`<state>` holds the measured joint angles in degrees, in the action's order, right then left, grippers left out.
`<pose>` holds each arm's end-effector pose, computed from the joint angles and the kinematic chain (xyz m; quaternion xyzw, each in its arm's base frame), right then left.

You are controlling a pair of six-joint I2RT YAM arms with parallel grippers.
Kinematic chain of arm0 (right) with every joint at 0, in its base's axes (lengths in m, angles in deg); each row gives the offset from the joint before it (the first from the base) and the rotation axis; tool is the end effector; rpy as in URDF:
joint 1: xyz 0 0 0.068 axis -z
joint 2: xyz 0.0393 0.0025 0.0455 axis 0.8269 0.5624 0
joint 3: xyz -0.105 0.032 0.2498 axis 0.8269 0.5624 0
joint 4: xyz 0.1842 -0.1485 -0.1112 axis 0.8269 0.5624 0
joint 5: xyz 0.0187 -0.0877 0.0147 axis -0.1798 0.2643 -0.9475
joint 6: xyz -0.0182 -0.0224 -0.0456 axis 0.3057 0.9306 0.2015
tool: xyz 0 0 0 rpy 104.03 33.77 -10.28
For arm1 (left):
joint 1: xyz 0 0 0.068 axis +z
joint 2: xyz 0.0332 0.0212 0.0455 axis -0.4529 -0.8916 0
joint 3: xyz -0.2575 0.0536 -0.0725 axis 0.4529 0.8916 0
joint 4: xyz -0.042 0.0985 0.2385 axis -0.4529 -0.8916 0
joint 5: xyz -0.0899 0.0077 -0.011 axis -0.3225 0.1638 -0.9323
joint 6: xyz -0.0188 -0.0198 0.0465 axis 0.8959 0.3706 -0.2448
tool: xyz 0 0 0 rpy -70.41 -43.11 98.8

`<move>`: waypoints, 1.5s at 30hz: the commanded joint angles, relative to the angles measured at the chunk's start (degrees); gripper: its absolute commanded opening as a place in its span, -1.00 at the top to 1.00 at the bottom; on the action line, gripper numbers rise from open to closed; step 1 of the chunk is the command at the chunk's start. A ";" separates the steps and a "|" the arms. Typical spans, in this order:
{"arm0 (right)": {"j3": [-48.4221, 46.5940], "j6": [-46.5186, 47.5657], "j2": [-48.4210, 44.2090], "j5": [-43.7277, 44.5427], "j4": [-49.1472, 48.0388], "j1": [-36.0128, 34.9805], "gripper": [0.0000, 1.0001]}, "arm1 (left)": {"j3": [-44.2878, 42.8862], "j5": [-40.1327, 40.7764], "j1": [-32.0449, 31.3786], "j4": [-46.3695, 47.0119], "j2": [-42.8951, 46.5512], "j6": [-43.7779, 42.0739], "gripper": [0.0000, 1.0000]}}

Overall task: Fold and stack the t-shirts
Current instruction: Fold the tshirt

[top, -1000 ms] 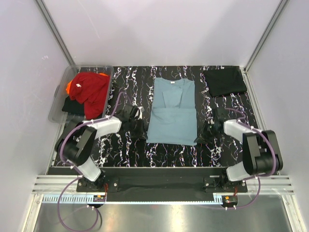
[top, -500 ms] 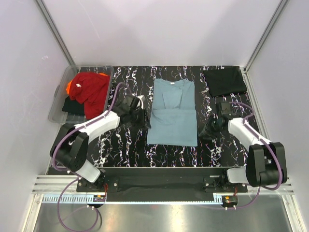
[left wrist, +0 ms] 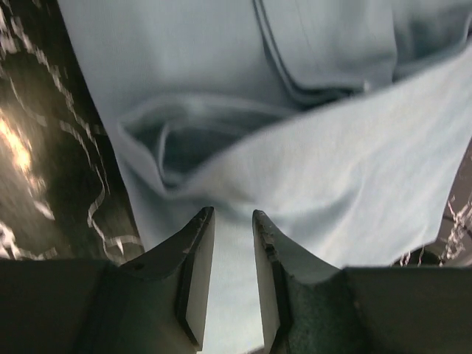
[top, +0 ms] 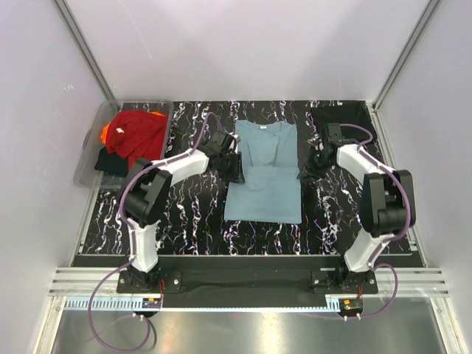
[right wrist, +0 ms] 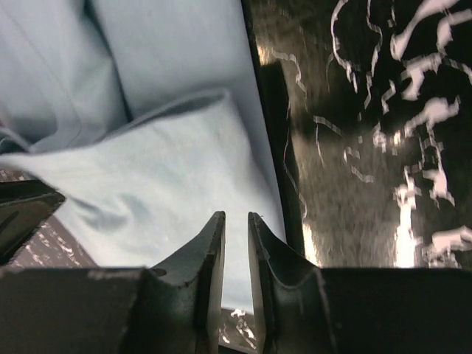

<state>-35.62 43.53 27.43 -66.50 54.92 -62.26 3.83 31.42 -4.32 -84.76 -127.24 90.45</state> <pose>0.3409 0.0483 0.1983 0.1403 0.9582 0.1872 0.1649 0.3442 -0.2202 0.1739 0.0554 0.9488 -0.2568 0.1754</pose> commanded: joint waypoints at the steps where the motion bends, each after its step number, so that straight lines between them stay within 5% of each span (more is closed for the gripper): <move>1: -5.07 2.66 4.48 -1.64 -0.51 -0.11 0.50 | -6.09 0.52 1.45 -0.16 -2.32 -1.99 0.37; 12: -11.59 4.15 15.55 4.16 -1.22 -0.11 0.58 | -7.68 1.93 4.96 -0.08 -7.87 -2.78 0.38; 30: -10.71 3.45 10.31 9.53 -0.61 -0.02 0.64 | -6.70 8.43 6.55 -3.24 -3.84 -2.07 0.46; 37: -14.84 3.28 3.97 3.13 3.44 -0.11 0.52 | -11.54 0.18 6.46 -6.92 3.11 -4.01 0.35; 40: -14.41 2.75 2.73 -4.86 2.13 -0.11 0.73 | -12.43 -1.41 6.28 -9.04 5.74 -3.83 0.35; 41: -13.88 2.66 2.82 -10.19 0.64 -0.46 0.96 | -11.91 -1.76 6.02 -9.04 6.53 -3.48 0.35; 45: -9.85 -0.49 2.73 -21.65 -6.92 -1.87 1.00 | -7.00 -4.57 5.14 -8.87 10.57 -2.87 0.34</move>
<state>-47.81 45.34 31.08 -75.42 53.91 -62.67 -5.35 30.87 1.63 -92.87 -120.53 87.91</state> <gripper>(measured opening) 0.011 0.329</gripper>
